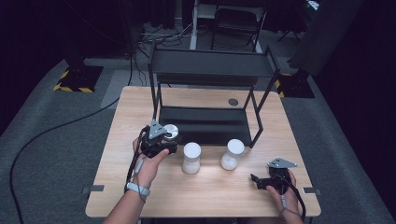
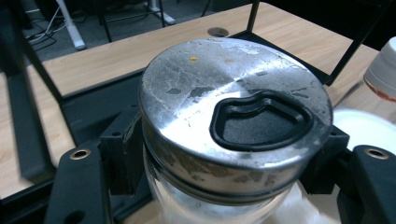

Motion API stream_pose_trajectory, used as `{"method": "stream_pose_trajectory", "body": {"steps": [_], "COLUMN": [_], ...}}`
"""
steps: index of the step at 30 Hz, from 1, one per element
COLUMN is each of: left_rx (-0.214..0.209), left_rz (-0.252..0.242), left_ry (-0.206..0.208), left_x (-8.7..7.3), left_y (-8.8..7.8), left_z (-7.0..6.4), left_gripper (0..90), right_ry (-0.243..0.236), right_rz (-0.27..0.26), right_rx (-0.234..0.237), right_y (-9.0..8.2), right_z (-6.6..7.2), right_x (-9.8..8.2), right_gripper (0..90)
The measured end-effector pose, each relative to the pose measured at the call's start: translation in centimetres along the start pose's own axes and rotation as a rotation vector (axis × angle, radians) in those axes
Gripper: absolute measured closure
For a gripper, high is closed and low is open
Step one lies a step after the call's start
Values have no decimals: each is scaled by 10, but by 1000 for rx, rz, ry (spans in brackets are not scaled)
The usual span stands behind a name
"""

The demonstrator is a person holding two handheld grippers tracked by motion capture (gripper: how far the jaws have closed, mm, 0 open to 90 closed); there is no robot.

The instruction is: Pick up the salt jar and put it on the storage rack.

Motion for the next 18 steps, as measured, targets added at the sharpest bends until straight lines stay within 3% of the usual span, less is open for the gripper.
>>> {"method": "stream_pose_trajectory", "body": {"steps": [7,18], "left_rx": [-7,-6], "left_rz": [-10,-4], "left_ry": [14,-17], "left_x": [16,29], "left_y": [12,39], "left_z": [2,14], "left_gripper": [300,301], "right_ry": [2,3], "right_rz": [0,0], "right_rx": [-3,-3], "right_y": [0,0], "right_z": [0,1], "right_x": [0,0], "right_gripper": [30,30]}}
Point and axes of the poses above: each handheld gripper's, and its own axes: y roughly forward along the jaws, x roughly out of its top, z roughly to its left, the point moved 4 cm from there along y, roughly forward along the jaws, and after that the axes turned 8 degrees about z, right-handed, at the moved point
